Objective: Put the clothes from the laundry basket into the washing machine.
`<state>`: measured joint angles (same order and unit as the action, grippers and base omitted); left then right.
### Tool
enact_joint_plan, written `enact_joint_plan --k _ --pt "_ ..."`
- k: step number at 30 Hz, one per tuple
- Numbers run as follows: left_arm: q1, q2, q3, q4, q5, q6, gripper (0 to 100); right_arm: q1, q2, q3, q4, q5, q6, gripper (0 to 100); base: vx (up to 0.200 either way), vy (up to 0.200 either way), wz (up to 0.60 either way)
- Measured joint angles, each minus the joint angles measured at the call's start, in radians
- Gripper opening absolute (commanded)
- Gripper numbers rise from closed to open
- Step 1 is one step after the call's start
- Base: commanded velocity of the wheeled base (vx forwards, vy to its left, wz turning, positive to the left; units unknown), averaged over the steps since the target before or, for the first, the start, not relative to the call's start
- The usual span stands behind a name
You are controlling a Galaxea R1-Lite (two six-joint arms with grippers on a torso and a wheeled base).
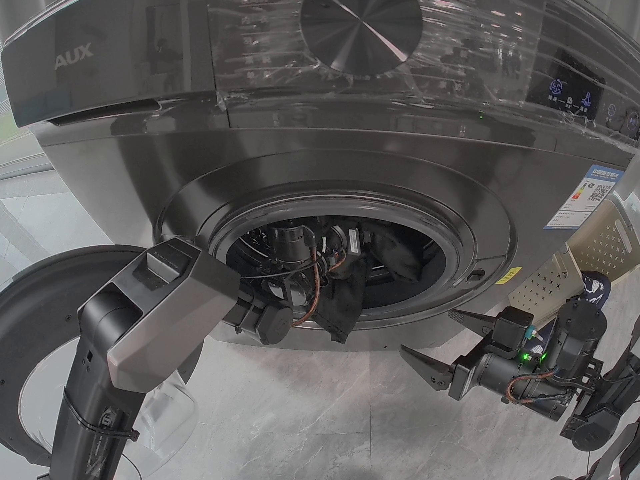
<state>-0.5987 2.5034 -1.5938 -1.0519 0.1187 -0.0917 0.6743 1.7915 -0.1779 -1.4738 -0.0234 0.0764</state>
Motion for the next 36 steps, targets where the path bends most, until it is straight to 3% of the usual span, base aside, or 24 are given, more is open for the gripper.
enact_joint_plan --k 18,22,27,28,36 --pt "-0.051 -0.152 0.363 0.066 -0.037 0.008 100 0.002 -0.002 -0.003 0.0 0.0 0.0 100 0.0 0.0 0.0" --pt "-0.054 -0.148 0.348 0.056 -0.04 0.01 100 0.004 -0.002 -0.004 0.0 0.0 0.0 100 0.0 0.0 0.0" --pt "-0.051 -0.088 0.229 0.036 -0.03 0.015 100 0.005 -0.001 -0.003 0.0 0.0 0.0 100 0.0 0.0 0.0" --pt "-0.049 -0.071 0.197 0.029 -0.023 0.016 0 0.005 0.0 -0.003 0.0 0.0 0.0 100 0.0 0.0 0.0" --pt "-0.023 0.052 -0.027 -0.012 0.038 0.016 0 0.005 0.005 -0.001 -0.001 0.001 0.0 100 0.0 0.0 0.0"
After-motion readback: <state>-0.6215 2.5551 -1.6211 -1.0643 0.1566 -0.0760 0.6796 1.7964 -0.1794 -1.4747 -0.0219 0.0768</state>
